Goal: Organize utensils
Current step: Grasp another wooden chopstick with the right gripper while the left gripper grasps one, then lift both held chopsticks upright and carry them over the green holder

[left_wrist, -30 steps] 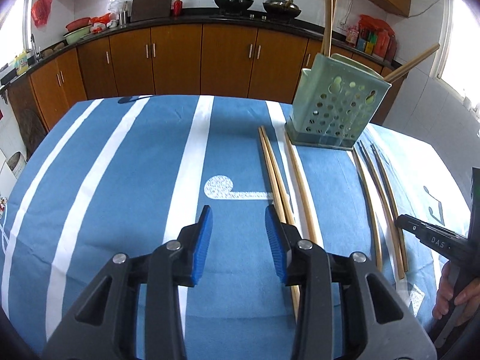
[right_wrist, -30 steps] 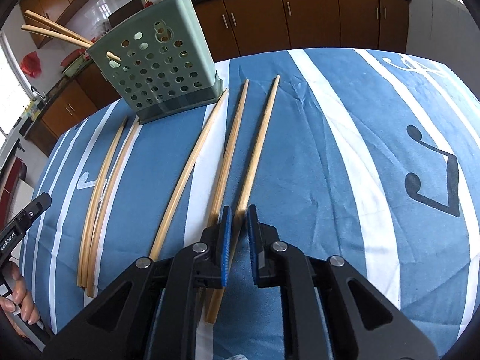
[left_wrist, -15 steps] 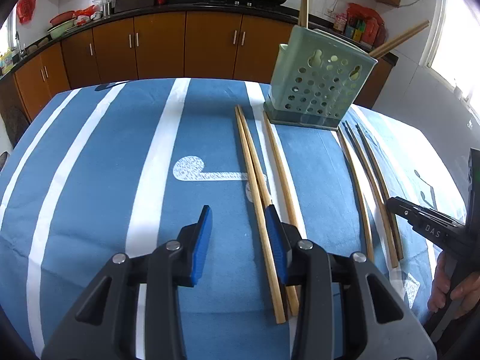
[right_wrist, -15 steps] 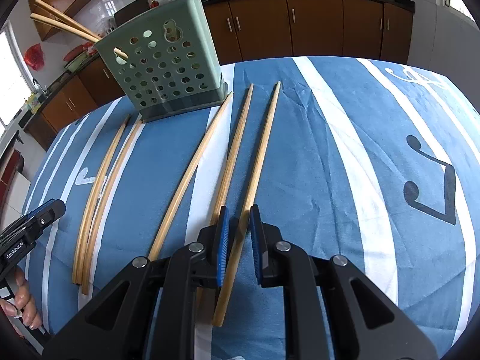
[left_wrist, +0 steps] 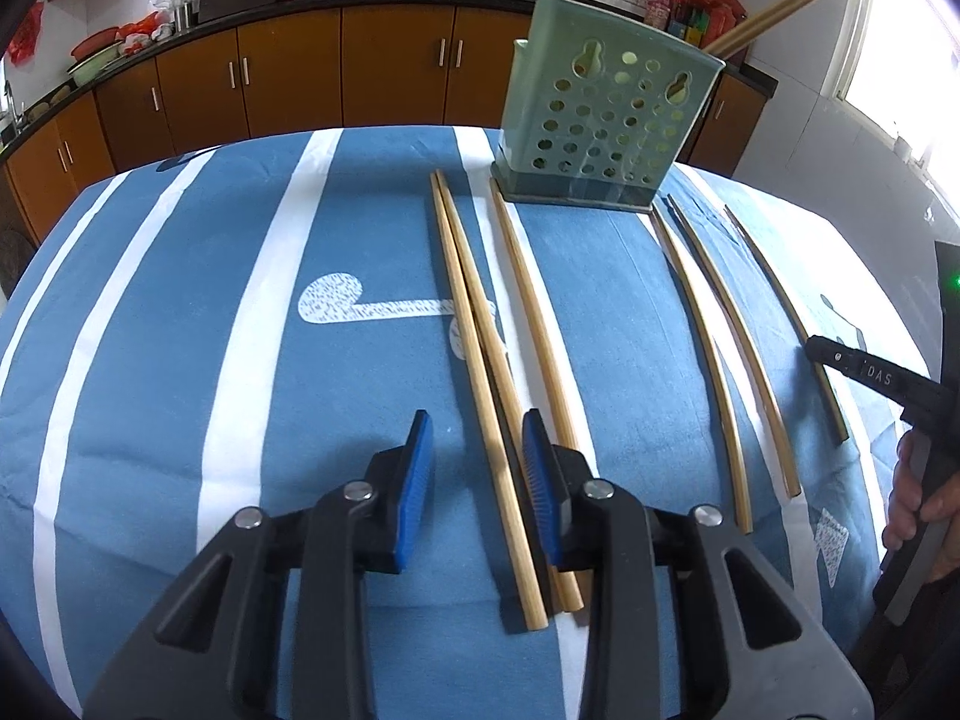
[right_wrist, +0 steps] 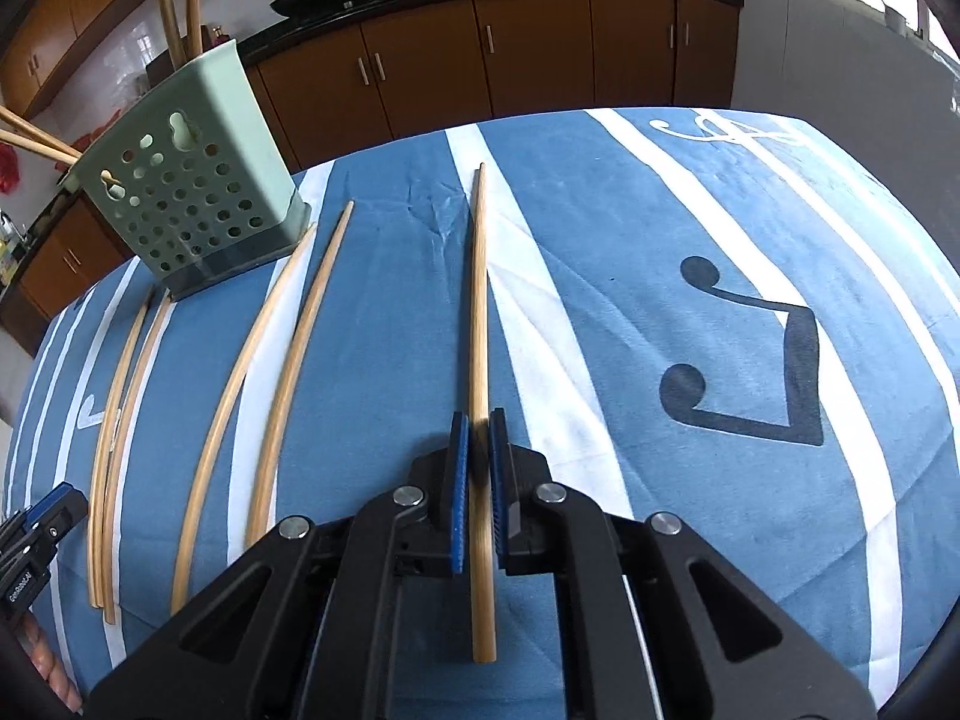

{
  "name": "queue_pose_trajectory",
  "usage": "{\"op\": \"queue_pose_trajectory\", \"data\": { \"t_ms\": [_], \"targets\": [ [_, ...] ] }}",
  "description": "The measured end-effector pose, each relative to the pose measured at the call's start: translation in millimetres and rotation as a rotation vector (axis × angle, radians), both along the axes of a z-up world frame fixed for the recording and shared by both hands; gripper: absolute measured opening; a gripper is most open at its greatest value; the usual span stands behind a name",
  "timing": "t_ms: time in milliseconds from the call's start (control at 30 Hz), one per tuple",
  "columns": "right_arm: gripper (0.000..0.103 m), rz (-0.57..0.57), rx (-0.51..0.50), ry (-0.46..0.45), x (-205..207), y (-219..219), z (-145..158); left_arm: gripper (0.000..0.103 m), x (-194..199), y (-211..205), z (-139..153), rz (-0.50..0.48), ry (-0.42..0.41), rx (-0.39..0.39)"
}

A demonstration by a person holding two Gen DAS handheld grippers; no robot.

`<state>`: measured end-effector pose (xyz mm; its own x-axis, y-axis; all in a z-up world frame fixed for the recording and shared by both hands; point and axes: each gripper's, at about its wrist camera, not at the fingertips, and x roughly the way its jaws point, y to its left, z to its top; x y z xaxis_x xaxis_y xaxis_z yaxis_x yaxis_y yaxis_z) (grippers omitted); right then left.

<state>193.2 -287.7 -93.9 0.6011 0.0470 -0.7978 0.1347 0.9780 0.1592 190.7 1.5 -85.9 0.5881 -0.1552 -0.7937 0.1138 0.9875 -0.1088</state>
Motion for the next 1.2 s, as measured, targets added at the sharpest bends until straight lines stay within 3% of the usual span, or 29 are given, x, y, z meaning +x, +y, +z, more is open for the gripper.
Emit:
{"op": "queue_pose_trajectory", "data": {
  "t_ms": [367, 567, 800, 1200],
  "targets": [
    [0.008, 0.010, -0.015, -0.007, -2, 2, -1, 0.015, 5, -11, -8, 0.000, 0.004, 0.066],
    [0.008, 0.038, -0.033, -0.013, -1, 7, -1, 0.008, 16, -7, -9, 0.055, -0.010, 0.103],
    [0.008, 0.056, -0.061, -0.030, 5, 7, -1, 0.008, 39, 45, -8, 0.181, -0.014, 0.130],
    [0.008, 0.043, -0.074, -0.055, 7, 5, -3, 0.013, 42, 64, -9, 0.189, -0.031, 0.108]
  ]
}}
